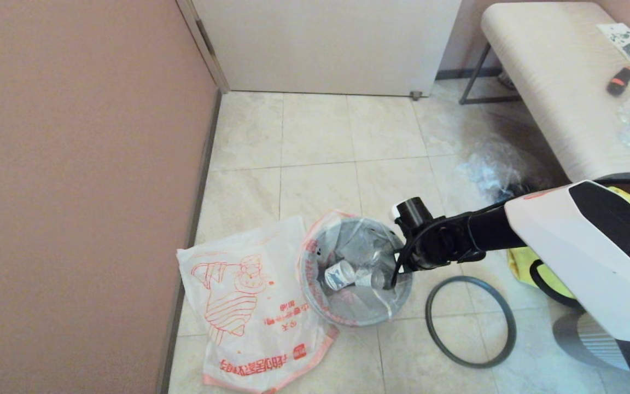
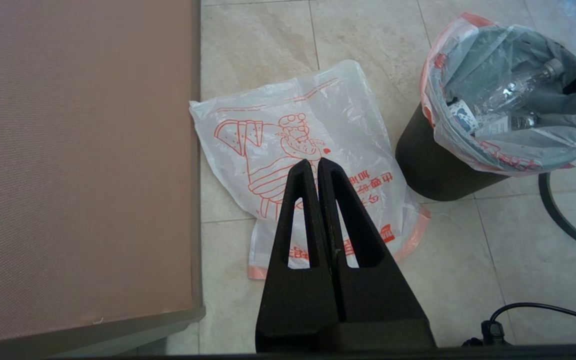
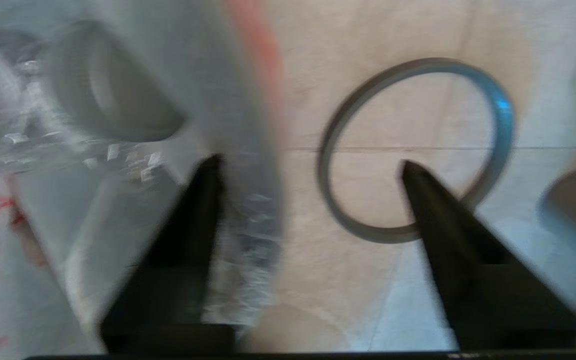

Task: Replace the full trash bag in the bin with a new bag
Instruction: Place the trash bag on the floor

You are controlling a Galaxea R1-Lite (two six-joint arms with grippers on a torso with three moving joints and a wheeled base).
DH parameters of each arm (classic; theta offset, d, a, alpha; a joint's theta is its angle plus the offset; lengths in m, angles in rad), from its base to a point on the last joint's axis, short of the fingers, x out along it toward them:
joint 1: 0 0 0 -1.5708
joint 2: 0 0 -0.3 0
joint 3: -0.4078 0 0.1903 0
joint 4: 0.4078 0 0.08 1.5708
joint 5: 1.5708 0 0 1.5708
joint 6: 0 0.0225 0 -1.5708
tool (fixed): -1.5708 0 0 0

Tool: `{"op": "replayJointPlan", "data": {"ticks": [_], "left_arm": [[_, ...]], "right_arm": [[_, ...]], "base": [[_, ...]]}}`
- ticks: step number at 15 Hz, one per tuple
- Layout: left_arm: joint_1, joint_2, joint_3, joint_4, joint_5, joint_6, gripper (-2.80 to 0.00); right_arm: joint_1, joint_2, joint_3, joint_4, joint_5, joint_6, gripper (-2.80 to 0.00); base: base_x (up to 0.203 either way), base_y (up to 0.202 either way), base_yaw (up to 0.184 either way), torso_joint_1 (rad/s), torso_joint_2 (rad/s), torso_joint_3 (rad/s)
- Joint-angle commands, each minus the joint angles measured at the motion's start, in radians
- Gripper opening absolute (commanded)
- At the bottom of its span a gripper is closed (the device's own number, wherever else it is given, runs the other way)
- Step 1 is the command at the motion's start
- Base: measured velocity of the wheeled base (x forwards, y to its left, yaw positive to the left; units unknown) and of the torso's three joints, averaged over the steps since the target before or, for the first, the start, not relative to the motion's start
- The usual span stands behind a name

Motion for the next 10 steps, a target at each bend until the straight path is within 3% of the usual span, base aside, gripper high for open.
{"op": "replayJointPlan", "data": {"ticks": [1, 3, 10], "left_arm": [[0.0, 0.0, 0.0, 0.0, 0.0, -0.001, -2.8], [0.0, 0.0, 0.0, 0.0, 0.0, -0.001, -2.8], [0.0, 0.0, -0.002, 0.0, 0.0, 0.0, -2.8]], "right_arm": [[0.001, 0.015, 0.0, 0.004, 0.009, 0.003, -2.8], [0.001, 0.003, 0.007, 0.013, 0.011, 0.027, -2.8], [0.054, -0.117, 0.007, 0.31, 0.05, 0.321, -2.8]], "base": [[0.0, 0.0, 0.0, 0.0, 0.0, 0.0], [0.0, 0.0, 0.0, 0.0, 0.0, 0.0], [0.0, 0.0, 0.0, 0.0, 0.0, 0.0]]}}
